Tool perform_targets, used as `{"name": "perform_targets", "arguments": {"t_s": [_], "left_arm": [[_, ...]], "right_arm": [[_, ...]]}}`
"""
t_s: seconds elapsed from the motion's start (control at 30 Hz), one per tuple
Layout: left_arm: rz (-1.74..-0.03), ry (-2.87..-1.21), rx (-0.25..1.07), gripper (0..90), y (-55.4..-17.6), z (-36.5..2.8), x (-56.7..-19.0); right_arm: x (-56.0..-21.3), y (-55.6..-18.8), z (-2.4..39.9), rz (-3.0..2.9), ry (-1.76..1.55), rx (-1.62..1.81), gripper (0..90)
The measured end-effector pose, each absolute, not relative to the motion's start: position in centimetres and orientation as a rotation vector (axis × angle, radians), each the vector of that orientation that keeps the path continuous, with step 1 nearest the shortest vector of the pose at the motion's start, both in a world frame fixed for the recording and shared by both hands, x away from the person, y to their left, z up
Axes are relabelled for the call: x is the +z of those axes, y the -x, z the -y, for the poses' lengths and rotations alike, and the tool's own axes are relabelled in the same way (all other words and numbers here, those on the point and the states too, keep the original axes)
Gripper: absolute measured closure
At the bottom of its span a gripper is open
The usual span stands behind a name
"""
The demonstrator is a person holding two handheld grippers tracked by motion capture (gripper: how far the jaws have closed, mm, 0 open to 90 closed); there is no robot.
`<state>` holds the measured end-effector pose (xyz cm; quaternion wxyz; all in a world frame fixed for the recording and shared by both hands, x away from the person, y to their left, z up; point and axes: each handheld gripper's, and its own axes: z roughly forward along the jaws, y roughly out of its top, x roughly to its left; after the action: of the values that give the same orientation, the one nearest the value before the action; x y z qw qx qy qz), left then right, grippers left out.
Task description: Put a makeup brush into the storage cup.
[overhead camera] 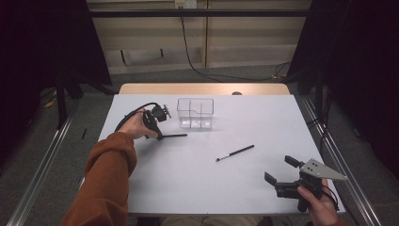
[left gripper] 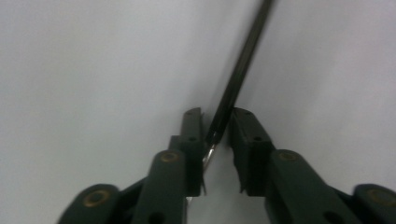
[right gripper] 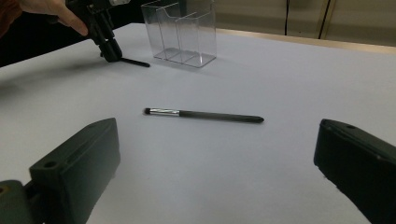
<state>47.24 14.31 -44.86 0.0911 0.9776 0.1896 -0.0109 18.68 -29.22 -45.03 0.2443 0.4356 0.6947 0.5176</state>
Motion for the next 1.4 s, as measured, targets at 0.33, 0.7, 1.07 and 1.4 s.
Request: {"name": "perform_targets", "arguments": {"t_s": [0.33, 0.7, 1.07, 1.4], "left_arm": [[-0.531, -2.912, -0.04, 84.2, -47.3, -14.3, -44.8], [-0.518, -2.901, -0.058, 84.2, -47.0, -14.5, -44.6], [-0.543, -2.819, -0.088, 84.2, -46.0, -15.3, -44.1], [-0.562, -2.701, -0.078, 84.2, -45.2, -16.3, -43.2]], "right_arm": [[-45.0, -18.6, 29.3, -1.89, -1.196, 1.412, 0.2], [-45.0, -18.6, 29.3, -1.895, -1.194, 1.408, 0.2], [-45.0, -18.6, 29.2, -1.893, -1.194, 1.406, 0.2], [-45.0, -18.6, 29.1, -1.896, -1.19, 1.407, 0.2]]}}
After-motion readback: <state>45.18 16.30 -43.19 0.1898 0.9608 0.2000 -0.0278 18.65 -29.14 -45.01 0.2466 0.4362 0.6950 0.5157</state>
